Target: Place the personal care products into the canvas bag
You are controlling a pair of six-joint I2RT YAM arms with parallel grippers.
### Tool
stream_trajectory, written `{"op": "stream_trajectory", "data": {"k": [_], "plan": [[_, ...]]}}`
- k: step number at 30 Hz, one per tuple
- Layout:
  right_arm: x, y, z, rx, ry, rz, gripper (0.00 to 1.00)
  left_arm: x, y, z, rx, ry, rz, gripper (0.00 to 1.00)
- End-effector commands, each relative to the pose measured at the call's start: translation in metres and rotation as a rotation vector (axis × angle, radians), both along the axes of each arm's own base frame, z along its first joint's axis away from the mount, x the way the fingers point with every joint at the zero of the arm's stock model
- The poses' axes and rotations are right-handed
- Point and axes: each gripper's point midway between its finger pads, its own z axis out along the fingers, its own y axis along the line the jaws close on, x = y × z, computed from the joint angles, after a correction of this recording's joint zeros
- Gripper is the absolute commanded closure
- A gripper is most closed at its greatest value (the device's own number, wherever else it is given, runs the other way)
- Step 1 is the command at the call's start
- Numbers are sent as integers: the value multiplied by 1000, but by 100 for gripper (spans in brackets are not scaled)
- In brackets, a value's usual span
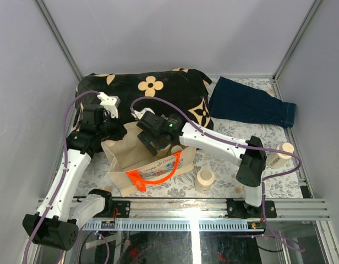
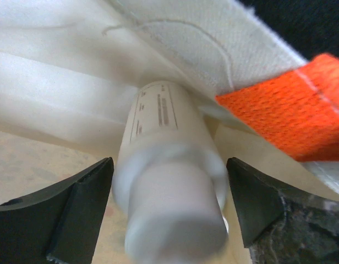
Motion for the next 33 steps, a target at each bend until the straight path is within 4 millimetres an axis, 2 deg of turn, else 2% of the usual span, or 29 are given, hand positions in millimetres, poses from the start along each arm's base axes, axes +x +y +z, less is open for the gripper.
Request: {"op": "stream_trajectory", "data": {"k": [1, 6, 10, 12, 15, 17, 19, 22, 24, 29, 33], "plan": [[13, 7, 53, 119, -91, -9, 1, 9, -1, 6, 2, -46, -15, 89], [12, 5, 58, 131, -97, -5, 0, 10, -1, 6, 4, -48, -20, 89], [9, 5, 79, 201, -117, -10, 1, 11, -2, 8, 6, -51, -22, 89], [9, 2, 100, 248, -145, -19, 1, 12, -1, 9, 8, -53, -21, 89], [9, -12, 143, 330, -207, -63, 0, 13, -2, 11, 8, -61, -23, 89], [8, -33, 171, 361, -253, -127, 1, 14, -2, 12, 8, -61, -25, 89], [5, -57, 181, 328, -265, -193, 0, 15, -2, 13, 11, -64, -24, 89], [-7, -97, 171, 220, -235, -282, 1, 16, -1, 13, 14, -66, -19, 89], [-19, -114, 162, 210, -196, -325, 1, 17, 0, 13, 19, -68, -15, 89], [-54, -139, 127, 304, -75, -386, 0, 18, 0, 13, 17, -68, -15, 89], [-77, -156, 85, 304, 14, -413, 0, 18, -2, 12, 12, -65, -23, 89]]}}
